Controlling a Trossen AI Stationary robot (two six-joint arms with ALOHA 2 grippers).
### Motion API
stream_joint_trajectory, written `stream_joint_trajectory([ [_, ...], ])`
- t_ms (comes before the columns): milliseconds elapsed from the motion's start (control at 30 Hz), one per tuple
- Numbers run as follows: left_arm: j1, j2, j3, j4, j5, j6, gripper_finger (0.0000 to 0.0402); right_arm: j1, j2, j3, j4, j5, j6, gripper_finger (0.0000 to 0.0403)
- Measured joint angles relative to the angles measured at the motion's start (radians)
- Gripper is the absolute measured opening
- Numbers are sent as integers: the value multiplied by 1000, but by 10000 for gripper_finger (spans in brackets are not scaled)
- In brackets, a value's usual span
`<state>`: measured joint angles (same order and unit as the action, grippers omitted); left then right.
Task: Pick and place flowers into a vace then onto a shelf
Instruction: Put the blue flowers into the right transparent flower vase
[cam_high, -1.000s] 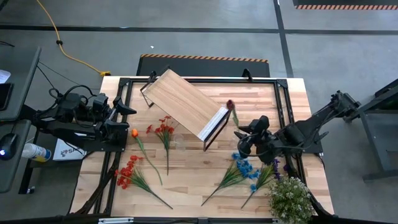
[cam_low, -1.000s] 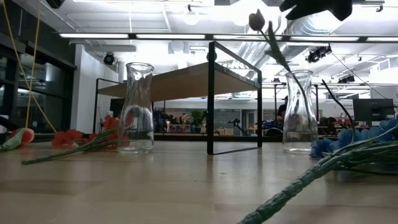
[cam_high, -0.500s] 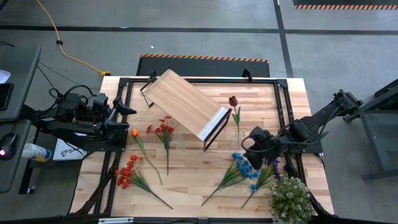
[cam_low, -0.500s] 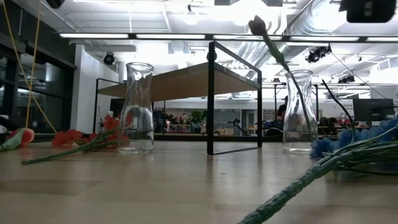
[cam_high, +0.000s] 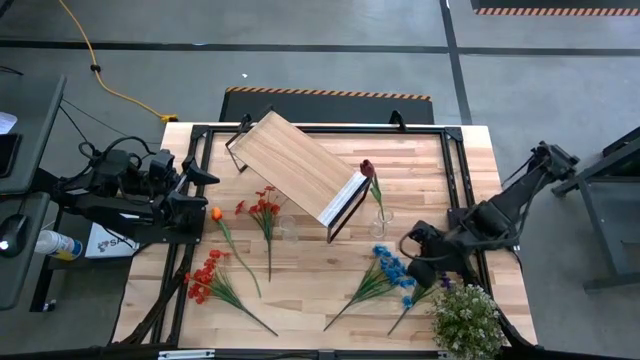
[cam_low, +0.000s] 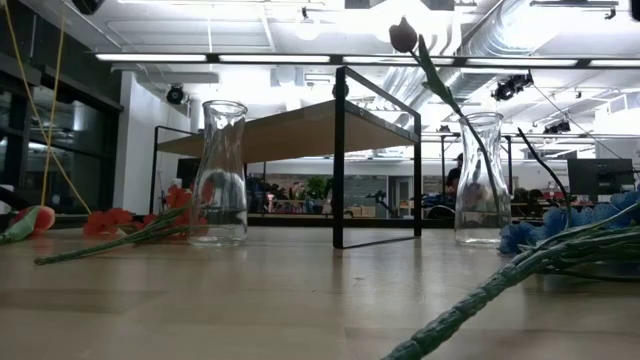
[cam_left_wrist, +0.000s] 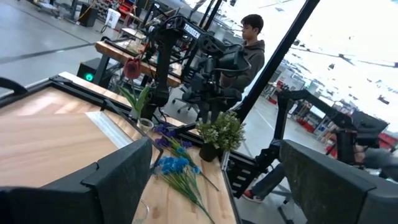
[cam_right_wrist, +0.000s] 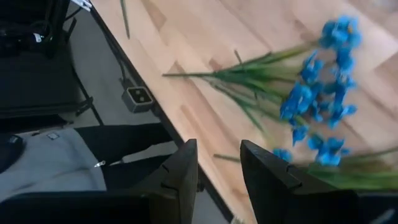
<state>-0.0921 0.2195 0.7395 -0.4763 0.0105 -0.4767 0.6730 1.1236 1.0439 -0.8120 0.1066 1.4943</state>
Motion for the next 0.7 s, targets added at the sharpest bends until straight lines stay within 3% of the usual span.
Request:
stream_joint_trajectory([
  [267,0,0,0,-6,0,-8,386,68,0,0,30,11,90,114],
  [700,0,0,0,-69,0,-9,386,46,0,0,69,14,71,113],
])
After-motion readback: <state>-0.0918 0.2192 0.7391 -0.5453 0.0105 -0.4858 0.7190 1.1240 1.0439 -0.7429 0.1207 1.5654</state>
